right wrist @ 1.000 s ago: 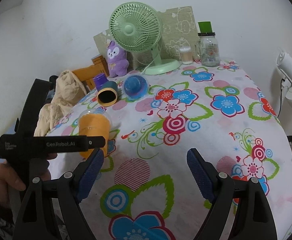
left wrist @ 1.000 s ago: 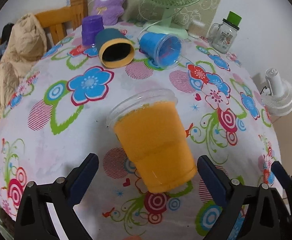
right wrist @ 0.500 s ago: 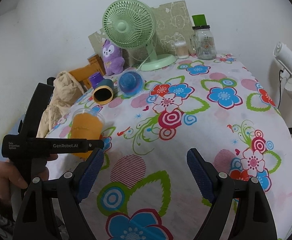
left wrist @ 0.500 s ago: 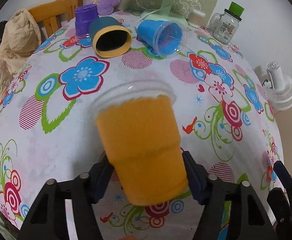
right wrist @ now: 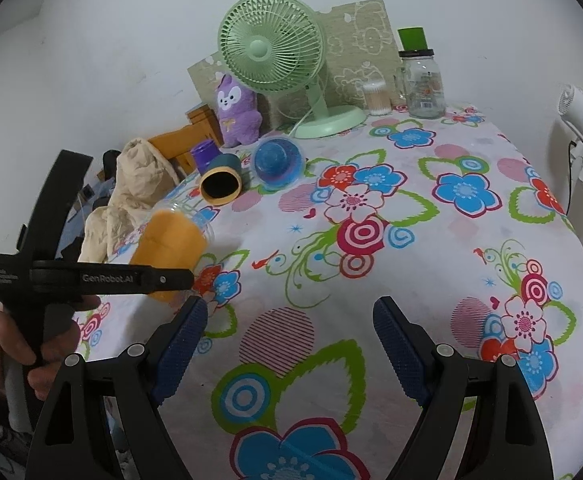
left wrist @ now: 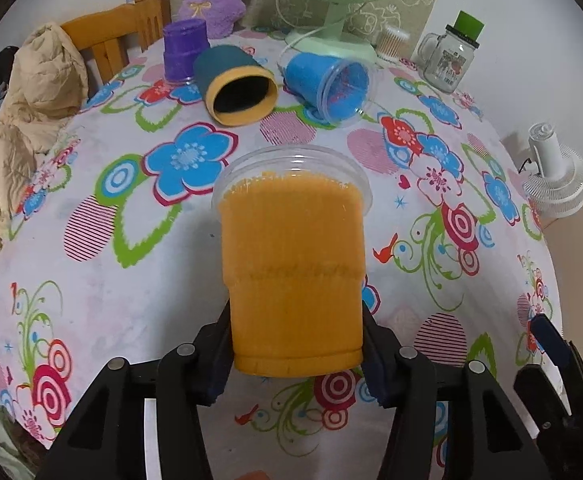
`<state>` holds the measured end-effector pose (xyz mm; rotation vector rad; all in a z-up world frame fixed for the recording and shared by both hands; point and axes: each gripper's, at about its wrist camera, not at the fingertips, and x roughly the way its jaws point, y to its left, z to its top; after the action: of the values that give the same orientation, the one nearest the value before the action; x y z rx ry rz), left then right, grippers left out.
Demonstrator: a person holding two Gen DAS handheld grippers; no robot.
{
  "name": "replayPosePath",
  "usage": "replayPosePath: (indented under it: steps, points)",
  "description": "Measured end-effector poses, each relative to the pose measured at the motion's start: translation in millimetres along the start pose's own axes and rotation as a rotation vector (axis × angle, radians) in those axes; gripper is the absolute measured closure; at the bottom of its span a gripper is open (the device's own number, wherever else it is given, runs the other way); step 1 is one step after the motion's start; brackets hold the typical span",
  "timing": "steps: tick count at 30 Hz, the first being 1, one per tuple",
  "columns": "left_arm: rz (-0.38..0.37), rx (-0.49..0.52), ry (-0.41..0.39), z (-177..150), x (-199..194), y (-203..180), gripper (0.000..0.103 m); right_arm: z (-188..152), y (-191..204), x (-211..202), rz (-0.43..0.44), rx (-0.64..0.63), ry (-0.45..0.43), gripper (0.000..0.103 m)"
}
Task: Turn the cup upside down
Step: 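Rotate the held orange cup with the left gripper, rim toward the table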
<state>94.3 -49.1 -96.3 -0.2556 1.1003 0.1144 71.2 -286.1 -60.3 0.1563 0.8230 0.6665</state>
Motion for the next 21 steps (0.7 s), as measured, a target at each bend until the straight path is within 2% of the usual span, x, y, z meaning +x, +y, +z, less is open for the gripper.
replayPosePath:
  steps: [21]
  points:
    - [-0.008,0.062,0.033,-3,-35,3,0.046,1,16,15,0.054,-0.028,0.015,0.016]
